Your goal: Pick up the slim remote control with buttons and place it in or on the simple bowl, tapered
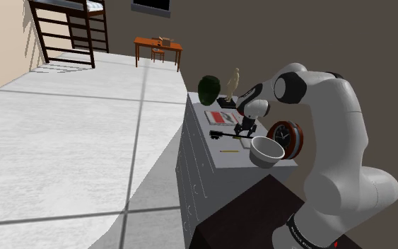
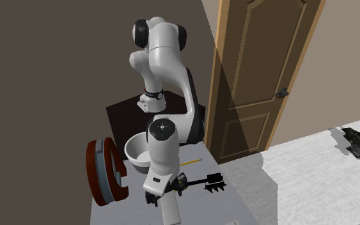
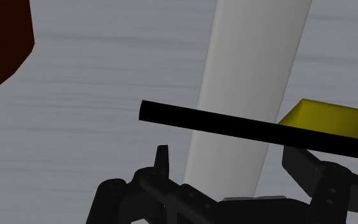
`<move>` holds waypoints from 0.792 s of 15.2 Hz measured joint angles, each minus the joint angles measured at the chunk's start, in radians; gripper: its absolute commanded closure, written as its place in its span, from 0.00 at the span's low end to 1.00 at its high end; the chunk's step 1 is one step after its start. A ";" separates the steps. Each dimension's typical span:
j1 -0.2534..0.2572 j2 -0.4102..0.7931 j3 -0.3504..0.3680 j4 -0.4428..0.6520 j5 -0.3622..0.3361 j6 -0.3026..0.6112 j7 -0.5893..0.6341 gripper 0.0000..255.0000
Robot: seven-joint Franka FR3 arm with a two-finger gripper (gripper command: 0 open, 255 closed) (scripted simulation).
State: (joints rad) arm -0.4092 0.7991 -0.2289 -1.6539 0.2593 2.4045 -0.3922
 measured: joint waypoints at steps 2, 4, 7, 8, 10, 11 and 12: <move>0.000 0.000 0.000 0.000 0.000 0.000 0.000 1.00; 0.000 0.000 0.000 0.000 0.000 0.000 0.000 1.00; 0.000 0.000 0.000 0.000 0.000 0.000 0.000 1.00; 0.000 0.000 0.000 0.000 0.000 0.000 0.000 1.00; 0.000 0.000 0.000 0.001 0.000 0.000 0.000 1.00; 0.000 0.000 0.000 0.000 0.000 0.000 0.000 1.00; 0.000 0.000 0.000 0.000 0.000 0.000 0.000 1.00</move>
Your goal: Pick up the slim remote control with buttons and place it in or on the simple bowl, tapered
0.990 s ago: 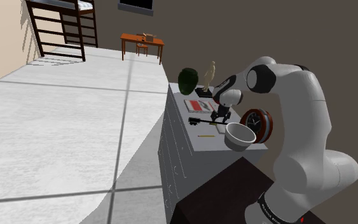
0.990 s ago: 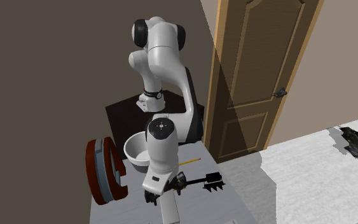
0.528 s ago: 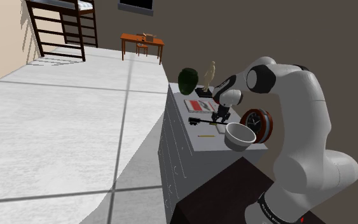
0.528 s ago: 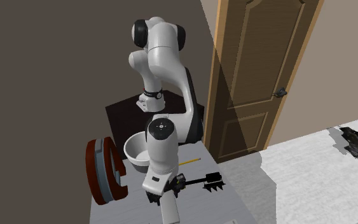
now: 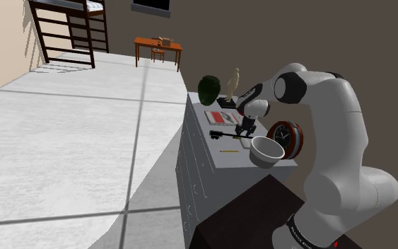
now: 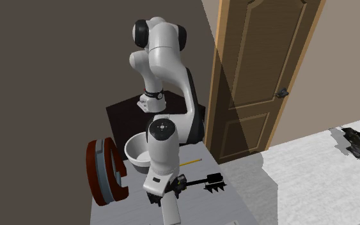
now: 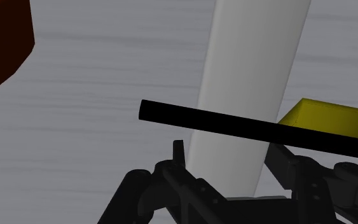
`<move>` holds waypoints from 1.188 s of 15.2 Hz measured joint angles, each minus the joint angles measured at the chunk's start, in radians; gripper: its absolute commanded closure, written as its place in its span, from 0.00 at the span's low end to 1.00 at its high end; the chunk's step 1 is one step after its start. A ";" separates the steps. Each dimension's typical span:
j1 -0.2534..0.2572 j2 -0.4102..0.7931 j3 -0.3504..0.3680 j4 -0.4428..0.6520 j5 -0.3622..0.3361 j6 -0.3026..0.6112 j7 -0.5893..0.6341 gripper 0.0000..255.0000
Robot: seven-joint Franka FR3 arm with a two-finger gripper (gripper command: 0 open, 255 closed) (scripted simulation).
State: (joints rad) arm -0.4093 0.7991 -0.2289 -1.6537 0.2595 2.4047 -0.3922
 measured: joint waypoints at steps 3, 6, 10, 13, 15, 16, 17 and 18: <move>0.004 -0.020 -0.004 -0.006 -0.005 -0.015 0.003 1.00; 0.009 -0.048 -0.011 -0.011 -0.011 -0.037 0.007 1.00; 0.016 -0.091 -0.020 -0.024 -0.021 -0.067 0.013 1.00; 0.020 -0.117 -0.027 -0.023 -0.029 -0.094 0.018 1.00; 0.024 -0.135 -0.030 -0.026 -0.033 -0.108 0.021 1.00; 0.025 -0.145 -0.033 -0.025 -0.036 -0.119 0.022 1.00; 0.026 -0.155 -0.035 -0.027 -0.039 -0.128 0.023 1.00; 0.026 -0.163 -0.038 -0.024 -0.042 -0.138 0.025 1.00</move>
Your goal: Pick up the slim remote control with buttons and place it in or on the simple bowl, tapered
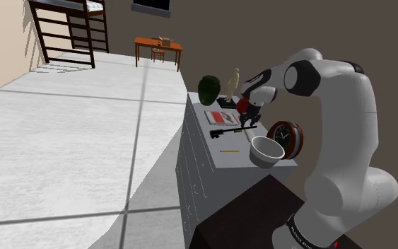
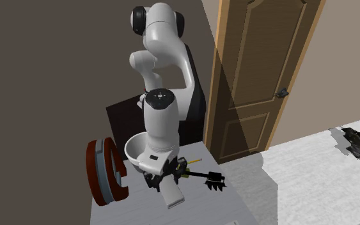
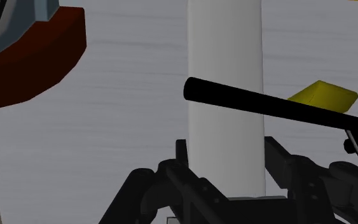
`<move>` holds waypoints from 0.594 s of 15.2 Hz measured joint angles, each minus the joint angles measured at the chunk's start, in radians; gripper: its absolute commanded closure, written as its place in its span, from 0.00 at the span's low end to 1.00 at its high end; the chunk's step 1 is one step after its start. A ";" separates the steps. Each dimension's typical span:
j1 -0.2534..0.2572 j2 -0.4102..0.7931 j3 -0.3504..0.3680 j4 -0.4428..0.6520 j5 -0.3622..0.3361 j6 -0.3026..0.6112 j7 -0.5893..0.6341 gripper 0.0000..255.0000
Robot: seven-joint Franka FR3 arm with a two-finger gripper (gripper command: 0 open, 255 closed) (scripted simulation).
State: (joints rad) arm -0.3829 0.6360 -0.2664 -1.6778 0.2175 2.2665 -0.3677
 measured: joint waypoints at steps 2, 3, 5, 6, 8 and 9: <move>0.002 -0.014 -0.003 0.004 -0.005 -0.018 0.002 1.00; 0.004 -0.022 -0.005 0.005 -0.007 -0.027 0.005 1.00; 0.006 -0.038 -0.009 0.007 -0.012 -0.044 0.008 1.00; 0.007 -0.047 -0.011 0.009 -0.015 -0.055 0.010 1.00; 0.008 -0.060 -0.014 0.016 -0.019 -0.075 0.012 1.00; 0.009 -0.069 -0.016 0.017 -0.022 -0.084 0.013 1.00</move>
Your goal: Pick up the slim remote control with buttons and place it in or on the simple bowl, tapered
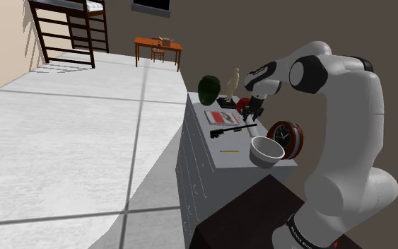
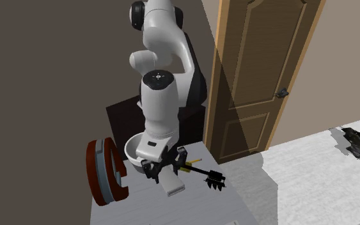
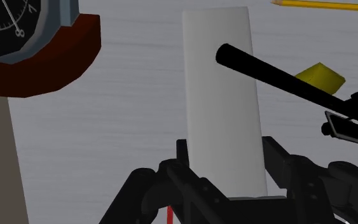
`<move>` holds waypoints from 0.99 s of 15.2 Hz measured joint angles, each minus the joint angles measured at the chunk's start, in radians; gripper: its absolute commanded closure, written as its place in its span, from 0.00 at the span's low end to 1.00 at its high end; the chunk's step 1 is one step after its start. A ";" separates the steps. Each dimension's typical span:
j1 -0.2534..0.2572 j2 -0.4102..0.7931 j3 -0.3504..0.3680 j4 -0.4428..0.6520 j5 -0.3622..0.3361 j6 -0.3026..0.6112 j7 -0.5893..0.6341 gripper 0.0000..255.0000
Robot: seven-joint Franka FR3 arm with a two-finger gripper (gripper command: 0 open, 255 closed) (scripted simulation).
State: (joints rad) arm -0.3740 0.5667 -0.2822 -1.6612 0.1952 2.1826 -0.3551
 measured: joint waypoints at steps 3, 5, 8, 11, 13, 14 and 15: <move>0.005 -0.021 -0.004 0.010 -0.008 -0.030 0.007 1.00; 0.005 -0.034 -0.007 0.016 -0.012 -0.050 0.009 1.00; 0.011 -0.071 -0.013 -0.010 -0.021 -0.060 0.011 1.00; 0.022 -0.160 -0.027 -0.138 -0.040 -0.019 0.003 1.00; 0.025 -0.235 -0.041 -0.247 -0.058 0.018 -0.008 1.00; 0.030 -0.267 -0.045 -0.297 -0.067 0.037 -0.007 1.00; 0.030 -0.300 -0.052 -0.347 -0.076 0.055 -0.012 1.00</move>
State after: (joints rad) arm -0.3443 0.2671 -0.3340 -2.0079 0.1192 2.2381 -0.3672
